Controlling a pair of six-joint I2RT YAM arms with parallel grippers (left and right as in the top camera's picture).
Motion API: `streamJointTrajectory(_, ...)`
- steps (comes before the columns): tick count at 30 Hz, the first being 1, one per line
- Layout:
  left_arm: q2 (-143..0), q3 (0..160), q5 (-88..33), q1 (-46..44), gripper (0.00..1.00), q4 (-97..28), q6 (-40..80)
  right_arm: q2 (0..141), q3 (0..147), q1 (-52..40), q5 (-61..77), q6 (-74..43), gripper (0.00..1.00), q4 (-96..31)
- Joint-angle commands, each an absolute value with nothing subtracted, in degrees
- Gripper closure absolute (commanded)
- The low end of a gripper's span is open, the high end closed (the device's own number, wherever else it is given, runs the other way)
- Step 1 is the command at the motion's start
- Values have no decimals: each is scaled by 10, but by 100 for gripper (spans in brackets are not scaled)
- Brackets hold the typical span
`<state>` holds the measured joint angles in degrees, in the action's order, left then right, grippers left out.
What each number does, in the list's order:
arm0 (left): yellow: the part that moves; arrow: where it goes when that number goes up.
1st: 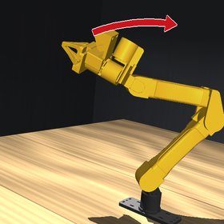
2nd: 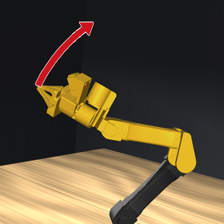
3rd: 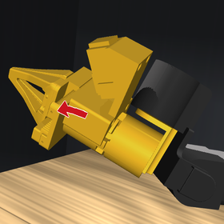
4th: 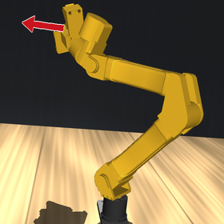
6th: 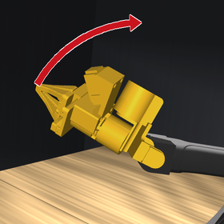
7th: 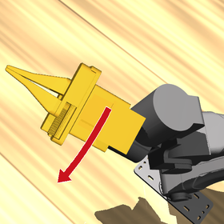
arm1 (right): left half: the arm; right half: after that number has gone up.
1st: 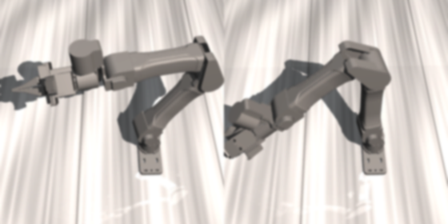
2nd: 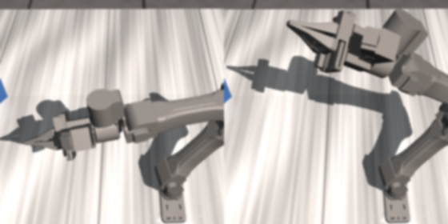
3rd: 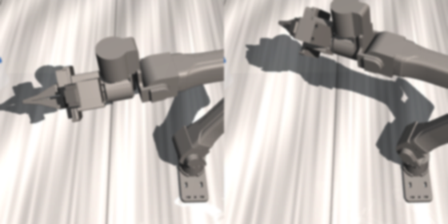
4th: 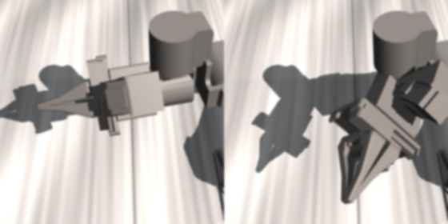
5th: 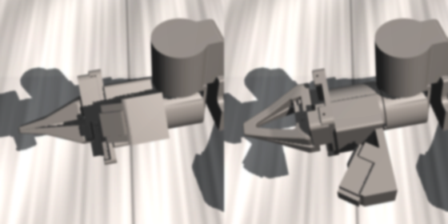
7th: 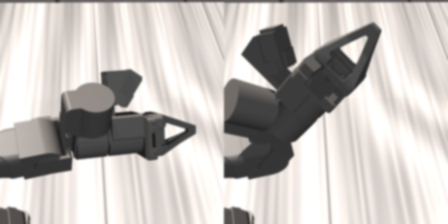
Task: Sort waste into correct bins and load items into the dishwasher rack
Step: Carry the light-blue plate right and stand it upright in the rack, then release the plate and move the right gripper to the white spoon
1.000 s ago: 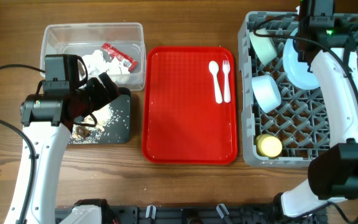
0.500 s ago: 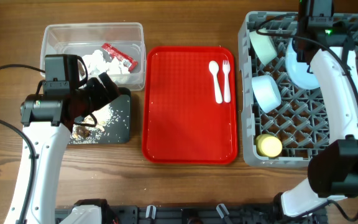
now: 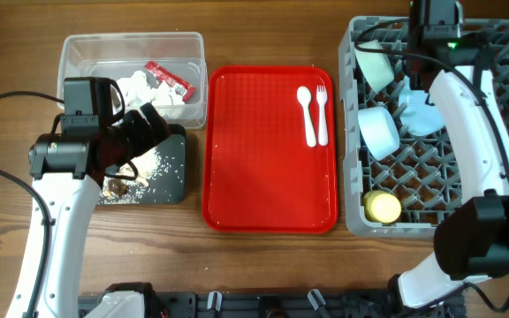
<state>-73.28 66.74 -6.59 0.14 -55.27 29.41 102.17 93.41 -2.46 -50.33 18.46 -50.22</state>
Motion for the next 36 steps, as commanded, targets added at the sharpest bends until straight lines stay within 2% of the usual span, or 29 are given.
streamJointTrajectory(1, -733, 677, -70, 5, 0, -551, 288, 1033, 929, -28, -462, 173, 11, -498)
streamJointTrajectory(7, -733, 677, -70, 5, 0, -551, 288, 1031, 935, -27, -459, 140, 0, -491)
streamJointTrajectory(12, -733, 677, -70, 5, 0, -551, 288, 1008, 961, -27, -458, 130, 0, -512)
streamJointTrajectory(15, -733, 677, -70, 5, 0, -551, 288, 971, 969, -27, -406, 114, 0, -538)
streamJointTrajectory(19, -733, 677, -70, 5, 0, -551, 288, 908, 969, -27, -215, 85, 0, -558)
streamJointTrajectory(21, -733, 677, -70, 5, 0, -551, 288, 883, 969, -27, -59, 84, 0, -561)
streamJointTrajectory(24, -733, 677, -70, 5, 0, -551, 288, 853, 969, -27, 247, 84, 0, -566)
streamJointTrajectory(27, -733, 677, -70, 5, 0, -551, 288, 856, 967, -30, 398, 56, 0, -551)
streamJointTrajectory(30, -733, 677, -70, 5, 0, -551, 288, 870, 955, -51, 388, -15, 3, -527)
streamJointTrajectory(32, -733, 677, -70, 5, 0, -551, 288, 888, 941, -81, 298, -73, 12, -514)
streamJointTrajectory(36, -733, 677, -70, 5, 0, -551, 288, 935, 924, -135, 105, -186, 14, -519)
